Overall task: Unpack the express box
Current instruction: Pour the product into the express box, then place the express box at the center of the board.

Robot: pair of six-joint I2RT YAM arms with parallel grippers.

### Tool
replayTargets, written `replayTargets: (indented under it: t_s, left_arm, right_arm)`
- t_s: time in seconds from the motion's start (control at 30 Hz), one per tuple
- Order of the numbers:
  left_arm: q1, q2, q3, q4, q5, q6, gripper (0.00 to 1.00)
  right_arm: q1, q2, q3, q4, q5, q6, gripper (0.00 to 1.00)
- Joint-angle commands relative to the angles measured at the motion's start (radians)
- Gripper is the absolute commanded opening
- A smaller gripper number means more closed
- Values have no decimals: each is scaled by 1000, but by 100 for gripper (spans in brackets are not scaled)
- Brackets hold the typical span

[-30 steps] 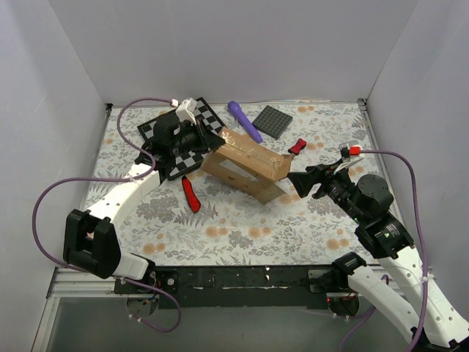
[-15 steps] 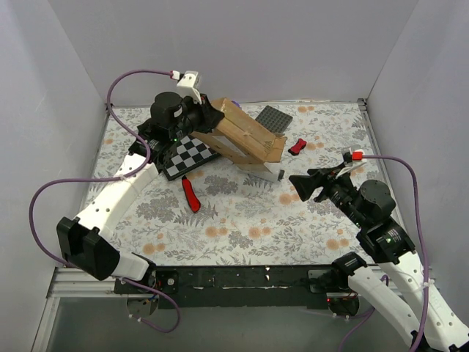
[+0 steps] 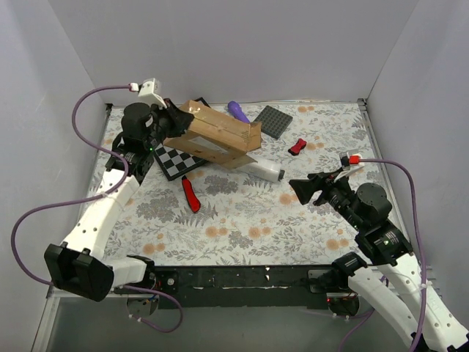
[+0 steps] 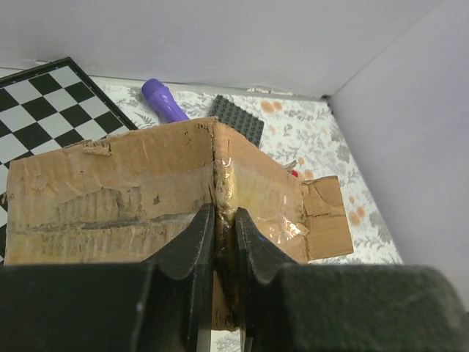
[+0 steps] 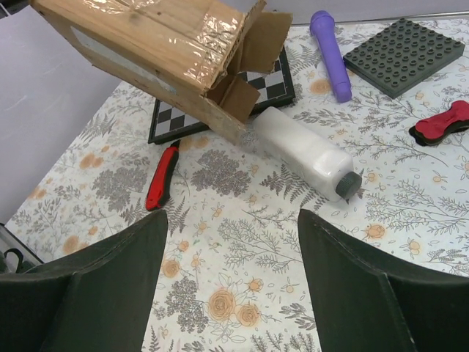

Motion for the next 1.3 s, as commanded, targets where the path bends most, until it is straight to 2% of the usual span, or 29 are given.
replayTargets:
  t_s: [0.0, 0.07, 0.17, 0.2, 0.23, 0.33, 0.5, 0.73, 0.87, 1.03, 1.1, 1.2, 1.27]
  left_arm:
    - [41, -73, -33, 131, 79, -170, 0]
    - [61, -75, -42, 168, 112, -239, 0]
    - [107, -63, -74, 318, 227, -414, 0]
    - [130, -52, -106, 408, 251, -537, 0]
    - [139, -44, -126, 459, 297, -593, 0]
    - [165, -24, -219, 628, 328, -751, 0]
    - [194, -47, -341, 731, 320, -766, 0]
    - [210, -122, -497, 707, 325, -746, 0]
    - [210, -155, -582, 765, 400, -787, 0]
    - [206, -194, -686, 969, 575, -933, 0]
    - [206, -210, -747, 1065, 572, -1035, 0]
    - [205, -215, -800, 1203, 529, -1135, 0]
    - [203, -192, -821, 1262, 520, -1200, 0]
  right_arm:
    - [4, 0, 5, 38, -4, -7, 80]
    - [5, 0, 3, 36, -7, -7, 80]
    - [5, -3, -5, 35, -10, -6, 80]
    - [5, -3, -12, 35, -8, -4, 80]
    - [5, -4, -15, 32, -8, 0, 80]
    - [5, -9, -26, 19, -11, 0, 80]
    - [4, -36, -49, -13, -5, -4, 80]
    - [5, -101, -87, -60, 13, -9, 80]
    - [4, -110, -100, -77, 12, -13, 80]
    - [5, -109, -97, -85, 25, -14, 80]
    - [5, -105, -85, -87, 71, -3, 80]
    - [4, -113, -74, -45, 74, 26, 95]
    - [5, -139, -68, -16, 82, 51, 98]
